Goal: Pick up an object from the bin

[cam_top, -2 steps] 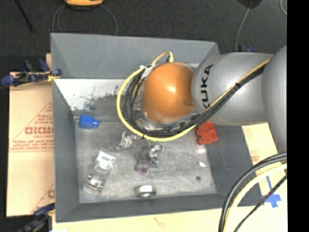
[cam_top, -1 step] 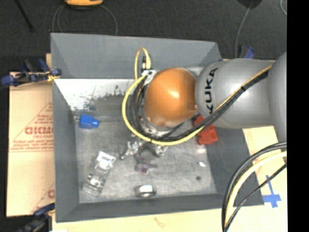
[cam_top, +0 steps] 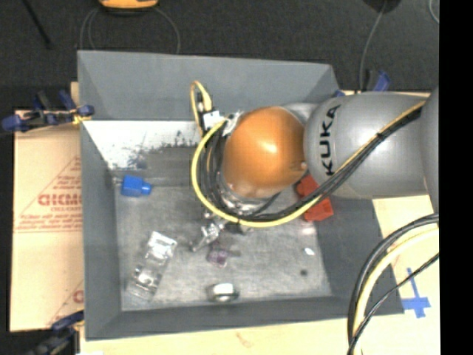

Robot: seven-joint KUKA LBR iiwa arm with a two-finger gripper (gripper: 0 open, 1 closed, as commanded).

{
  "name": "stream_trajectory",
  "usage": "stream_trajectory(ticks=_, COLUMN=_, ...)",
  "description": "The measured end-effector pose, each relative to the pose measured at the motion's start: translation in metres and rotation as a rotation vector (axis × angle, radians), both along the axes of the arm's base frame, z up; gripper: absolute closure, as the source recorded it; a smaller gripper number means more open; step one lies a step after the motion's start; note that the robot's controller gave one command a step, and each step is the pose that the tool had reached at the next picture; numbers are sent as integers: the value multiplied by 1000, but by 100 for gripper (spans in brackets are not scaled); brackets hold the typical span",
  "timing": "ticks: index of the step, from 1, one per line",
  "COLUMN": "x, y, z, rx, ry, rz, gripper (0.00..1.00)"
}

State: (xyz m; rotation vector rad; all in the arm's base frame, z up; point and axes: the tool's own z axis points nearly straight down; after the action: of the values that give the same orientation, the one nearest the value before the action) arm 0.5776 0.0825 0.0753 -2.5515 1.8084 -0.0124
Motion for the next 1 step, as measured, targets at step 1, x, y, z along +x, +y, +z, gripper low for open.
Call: stream_trajectory(ticks=1, x=1, y=-1, z=2, rx=-2, ry=0, rz=-3, gripper=100)
